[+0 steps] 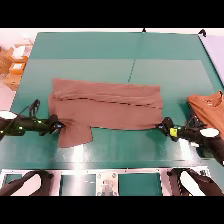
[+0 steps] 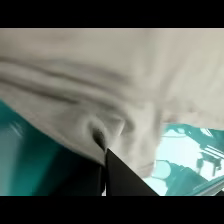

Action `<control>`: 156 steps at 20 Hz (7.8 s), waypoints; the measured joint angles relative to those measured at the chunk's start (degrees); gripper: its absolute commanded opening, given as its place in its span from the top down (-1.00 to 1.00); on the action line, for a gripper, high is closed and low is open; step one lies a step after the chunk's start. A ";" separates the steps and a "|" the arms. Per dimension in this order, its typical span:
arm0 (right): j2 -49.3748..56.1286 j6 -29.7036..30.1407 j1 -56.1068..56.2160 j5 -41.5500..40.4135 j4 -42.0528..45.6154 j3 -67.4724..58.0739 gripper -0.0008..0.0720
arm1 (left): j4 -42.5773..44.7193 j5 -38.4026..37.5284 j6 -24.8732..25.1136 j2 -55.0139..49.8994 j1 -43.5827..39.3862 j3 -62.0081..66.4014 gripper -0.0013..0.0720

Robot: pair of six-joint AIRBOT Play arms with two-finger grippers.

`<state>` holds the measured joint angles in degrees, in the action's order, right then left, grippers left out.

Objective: Fold the shirts.

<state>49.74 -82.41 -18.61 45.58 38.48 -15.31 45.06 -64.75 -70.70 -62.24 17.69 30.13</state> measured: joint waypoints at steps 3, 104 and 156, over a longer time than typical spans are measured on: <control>0.17 -1.07 -4.13 6.97 6.01 -6.29 0.94 | 4.28 -5.42 -3.89 6.40 -0.17 1.57 0.89; 52.00 -5.31 44.98 5.77 16.70 -78.88 -0.45 | 42.88 -23.37 -11.67 -20.31 -1.07 59.25 0.89; 30.75 -21.49 -38.88 52.17 46.29 -77.11 0.94 | 32.52 -23.15 -11.54 -20.24 -0.04 58.97 0.89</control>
<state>80.49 -103.90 -57.49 97.76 84.77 -92.42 77.58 -87.90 -82.24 -82.48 17.65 89.10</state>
